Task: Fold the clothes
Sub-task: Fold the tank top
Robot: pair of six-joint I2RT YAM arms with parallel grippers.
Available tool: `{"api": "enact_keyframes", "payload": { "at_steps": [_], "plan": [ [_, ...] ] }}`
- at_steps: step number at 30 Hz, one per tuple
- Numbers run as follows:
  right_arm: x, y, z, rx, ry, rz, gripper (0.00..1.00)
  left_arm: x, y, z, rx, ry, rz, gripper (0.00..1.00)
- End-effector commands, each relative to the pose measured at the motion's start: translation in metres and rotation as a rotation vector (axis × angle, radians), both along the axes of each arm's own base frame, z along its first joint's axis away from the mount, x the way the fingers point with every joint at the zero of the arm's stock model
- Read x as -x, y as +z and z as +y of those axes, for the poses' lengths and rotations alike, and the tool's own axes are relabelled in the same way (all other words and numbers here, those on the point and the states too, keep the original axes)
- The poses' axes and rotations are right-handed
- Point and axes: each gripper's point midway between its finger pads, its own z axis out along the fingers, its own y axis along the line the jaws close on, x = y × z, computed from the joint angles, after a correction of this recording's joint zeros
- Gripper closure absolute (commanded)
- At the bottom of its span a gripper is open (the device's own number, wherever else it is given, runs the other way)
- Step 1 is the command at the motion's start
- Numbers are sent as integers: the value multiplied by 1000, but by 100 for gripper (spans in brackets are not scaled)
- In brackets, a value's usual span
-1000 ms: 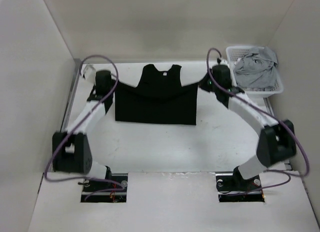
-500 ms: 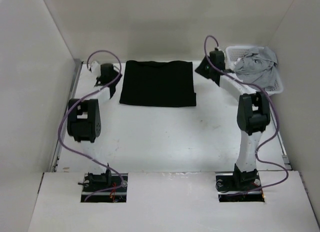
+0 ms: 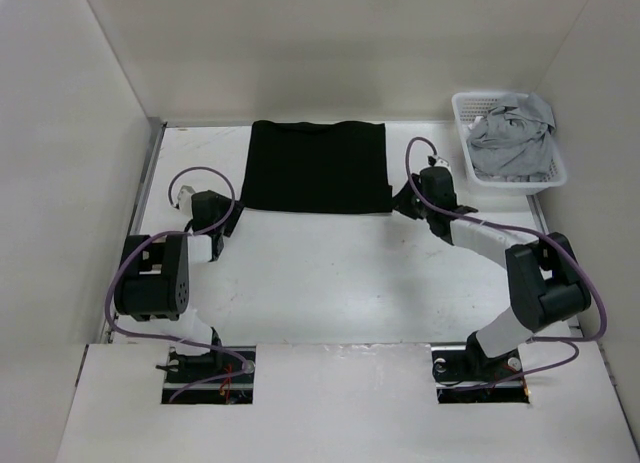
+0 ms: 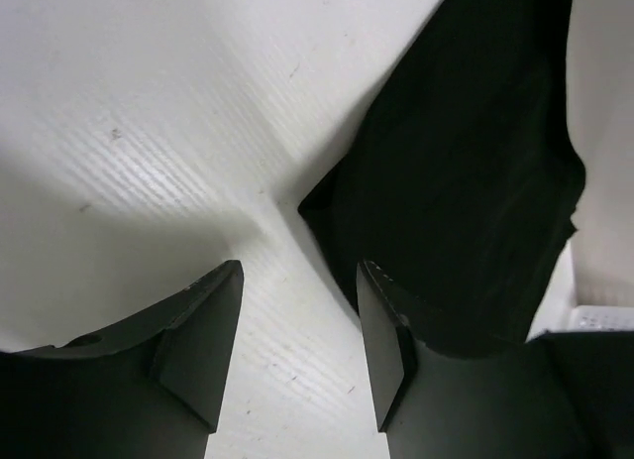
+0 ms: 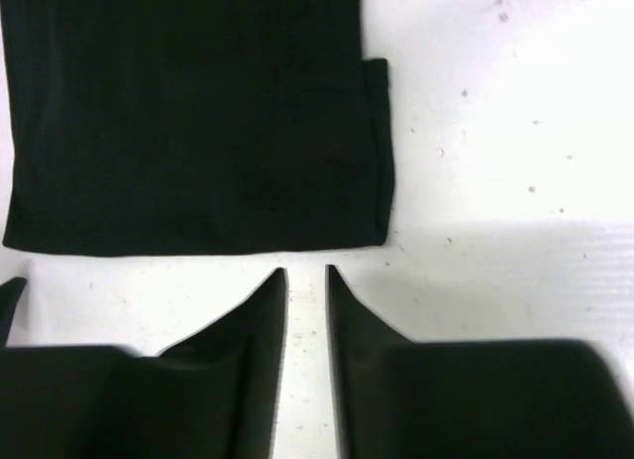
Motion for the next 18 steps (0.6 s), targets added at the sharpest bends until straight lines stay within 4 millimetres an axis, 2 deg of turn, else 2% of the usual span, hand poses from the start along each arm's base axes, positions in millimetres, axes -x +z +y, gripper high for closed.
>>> {"api": "enact_keyframes", "payload": {
  "at_steps": [1,3,8,12,15,18],
  "plan": [
    [-13,21,0,-49,-17,-108,69,-15,11,-14,99,-31,-83,53],
    [-15,16,-1,-62,-14,-100,60,-18,5,-13,106,-20,-74,58],
    [-22,-2,-2,-94,-24,-56,55,-28,-3,-8,120,20,-62,71],
    [-23,-9,2,-111,-7,-38,50,-30,1,1,104,59,-70,80],
    [-22,-15,4,-119,-7,-19,48,-32,0,4,80,72,-71,81],
    [-24,-24,4,-128,-13,9,48,-35,-7,3,83,77,-56,78]
  ]
}}
